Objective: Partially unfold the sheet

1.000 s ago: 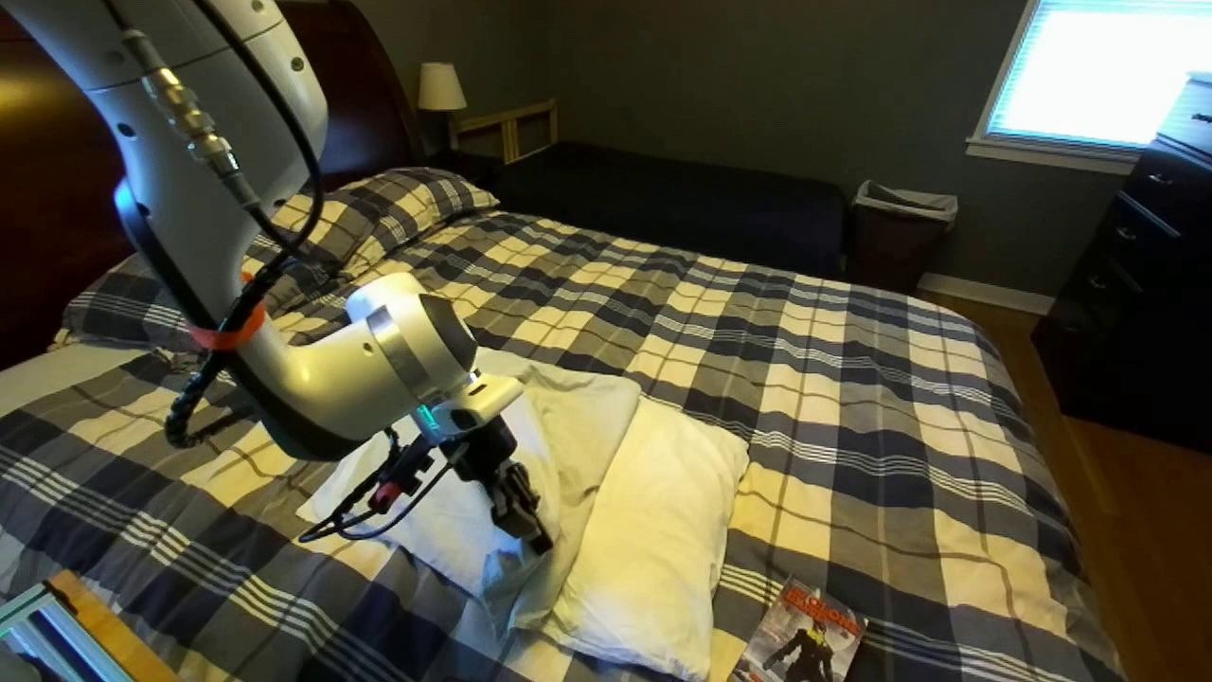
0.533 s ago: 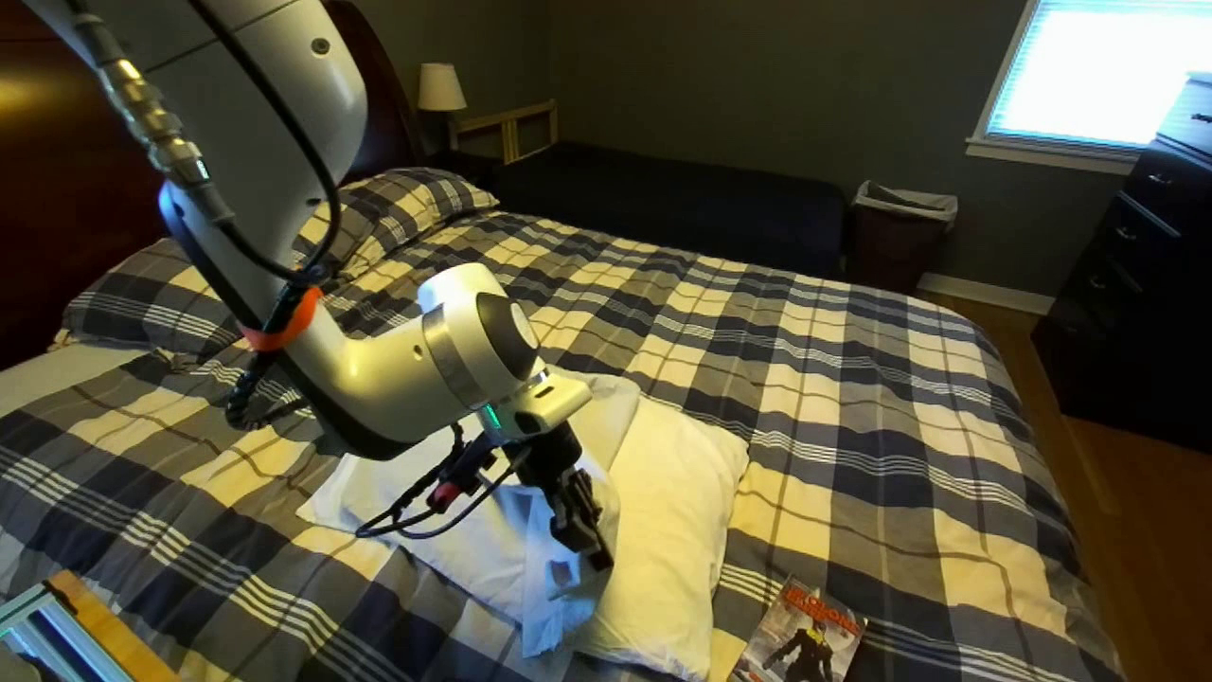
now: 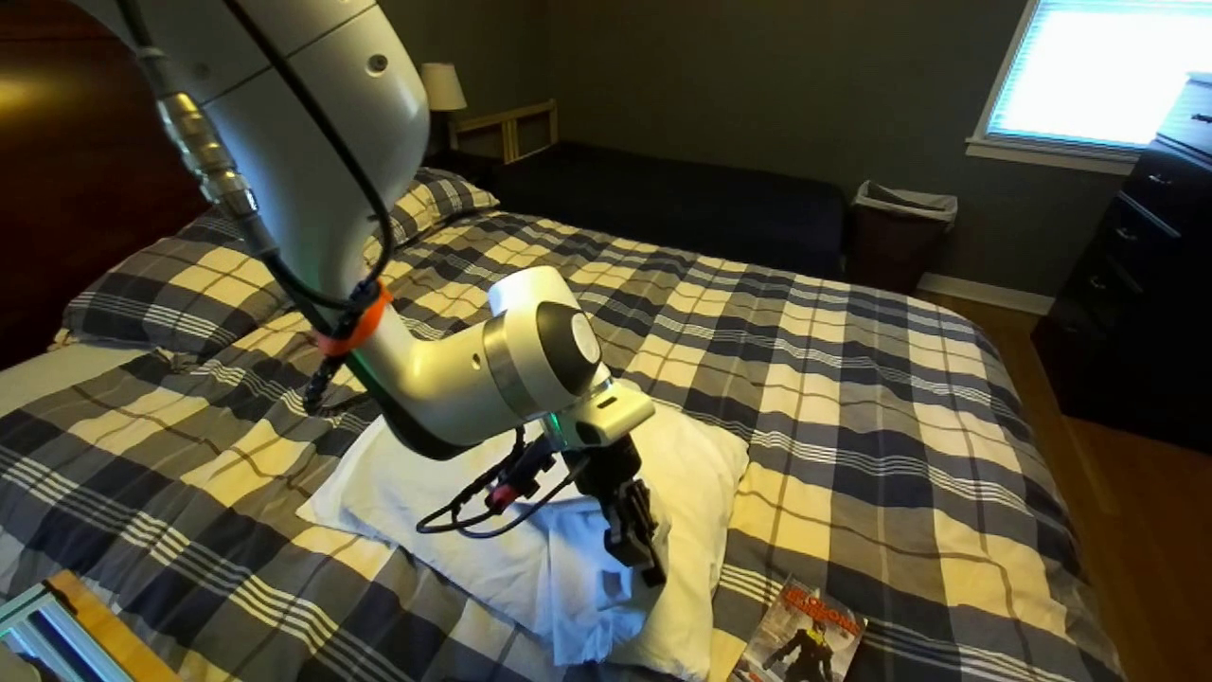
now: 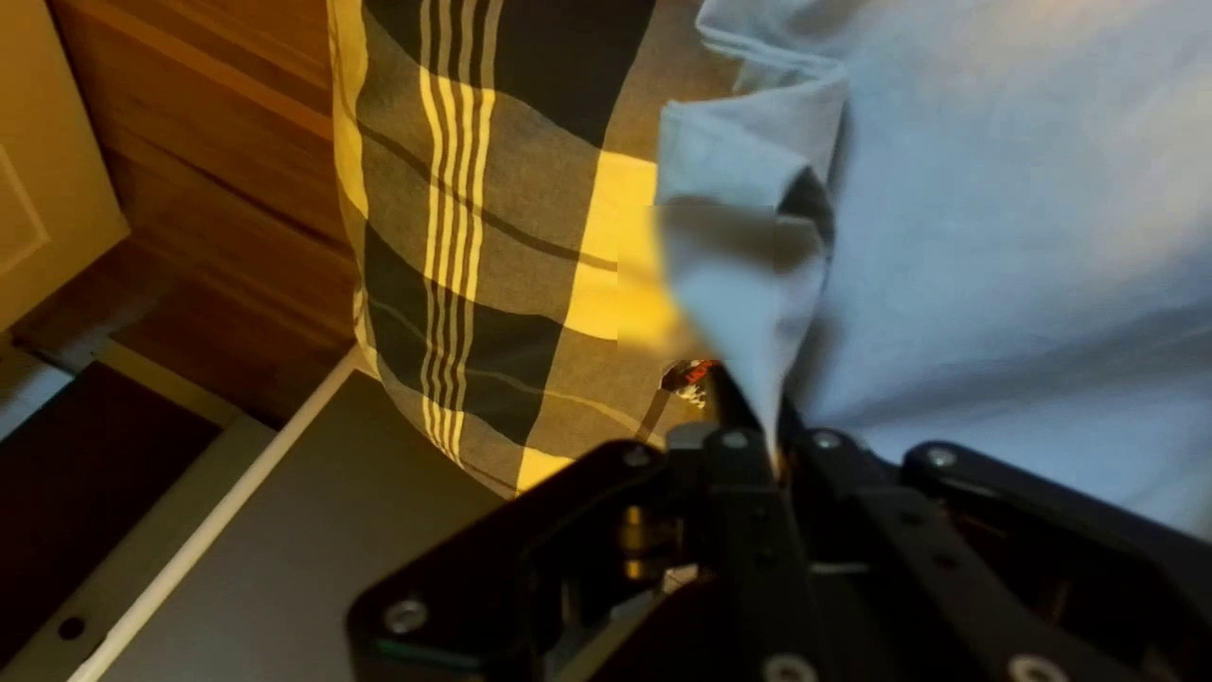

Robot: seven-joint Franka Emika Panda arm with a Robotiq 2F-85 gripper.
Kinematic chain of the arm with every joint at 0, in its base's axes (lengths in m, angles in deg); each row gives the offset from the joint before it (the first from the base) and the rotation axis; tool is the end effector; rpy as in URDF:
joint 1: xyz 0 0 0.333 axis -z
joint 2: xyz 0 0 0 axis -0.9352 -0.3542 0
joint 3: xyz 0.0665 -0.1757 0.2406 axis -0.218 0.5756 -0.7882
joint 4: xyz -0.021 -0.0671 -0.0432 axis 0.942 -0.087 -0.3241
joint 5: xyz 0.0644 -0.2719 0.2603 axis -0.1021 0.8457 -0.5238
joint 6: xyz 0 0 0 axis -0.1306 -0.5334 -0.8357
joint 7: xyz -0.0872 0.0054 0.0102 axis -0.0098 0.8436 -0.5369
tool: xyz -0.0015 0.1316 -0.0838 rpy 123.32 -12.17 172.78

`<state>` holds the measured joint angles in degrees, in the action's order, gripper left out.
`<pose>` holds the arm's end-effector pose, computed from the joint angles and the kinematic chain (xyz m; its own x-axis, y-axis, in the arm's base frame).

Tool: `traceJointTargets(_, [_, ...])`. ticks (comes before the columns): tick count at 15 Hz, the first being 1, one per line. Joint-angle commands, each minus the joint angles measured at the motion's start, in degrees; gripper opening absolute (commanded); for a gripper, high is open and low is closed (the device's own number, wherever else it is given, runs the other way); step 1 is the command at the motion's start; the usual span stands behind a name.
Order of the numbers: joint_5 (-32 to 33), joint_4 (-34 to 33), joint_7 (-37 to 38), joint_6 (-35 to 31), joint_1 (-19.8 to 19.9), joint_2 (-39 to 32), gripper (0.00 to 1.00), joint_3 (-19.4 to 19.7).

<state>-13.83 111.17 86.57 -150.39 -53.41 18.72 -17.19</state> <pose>0.4153 -0.2727 0.1427 0.4603 -0.7519 0.4720 -0.8750 -0.2942 0.3845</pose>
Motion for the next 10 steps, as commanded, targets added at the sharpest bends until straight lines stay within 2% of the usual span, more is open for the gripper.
traceJointTargets(1, [-5.0,-4.6,-2.4,-1.8,1.7,-4.3,0.01,1.3])
traceJointTargets(10, [-11.4,-12.1,-4.6,-3.7,4.2,-9.1,0.01,5.1])
